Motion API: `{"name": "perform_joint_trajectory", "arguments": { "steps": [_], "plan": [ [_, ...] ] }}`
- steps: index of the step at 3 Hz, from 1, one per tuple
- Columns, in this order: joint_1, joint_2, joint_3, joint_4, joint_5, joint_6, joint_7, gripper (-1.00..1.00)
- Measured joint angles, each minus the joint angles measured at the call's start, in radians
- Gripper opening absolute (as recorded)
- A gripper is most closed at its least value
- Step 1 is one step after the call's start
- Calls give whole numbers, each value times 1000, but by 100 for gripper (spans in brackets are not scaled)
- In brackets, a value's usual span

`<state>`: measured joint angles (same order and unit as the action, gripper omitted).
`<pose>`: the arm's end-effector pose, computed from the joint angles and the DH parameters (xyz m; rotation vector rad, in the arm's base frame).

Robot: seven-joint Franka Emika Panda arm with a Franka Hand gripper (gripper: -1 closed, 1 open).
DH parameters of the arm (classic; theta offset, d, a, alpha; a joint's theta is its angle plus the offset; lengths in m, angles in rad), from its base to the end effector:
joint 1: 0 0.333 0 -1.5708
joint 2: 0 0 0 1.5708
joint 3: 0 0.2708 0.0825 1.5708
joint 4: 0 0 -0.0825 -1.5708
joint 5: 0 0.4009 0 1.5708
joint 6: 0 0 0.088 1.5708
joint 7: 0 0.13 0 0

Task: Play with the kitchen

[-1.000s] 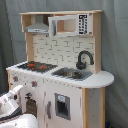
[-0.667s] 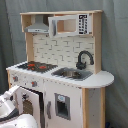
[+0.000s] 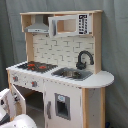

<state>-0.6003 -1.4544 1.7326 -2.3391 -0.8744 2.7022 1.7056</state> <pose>0.3318 0.4276 0.2214 1.6153 0.6017 1.8332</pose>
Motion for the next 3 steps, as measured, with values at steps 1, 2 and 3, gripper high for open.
{"name": "perform_joint_trajectory", "arguments": {
  "steps": [1, 2, 3],
  "plan": [
    [34, 2, 10, 11, 66, -37, -61, -100],
    [54, 2, 21, 33, 142, -80, -131, -100],
    [60, 2, 32, 63, 209, -131, -192, -100]
  ]
}}
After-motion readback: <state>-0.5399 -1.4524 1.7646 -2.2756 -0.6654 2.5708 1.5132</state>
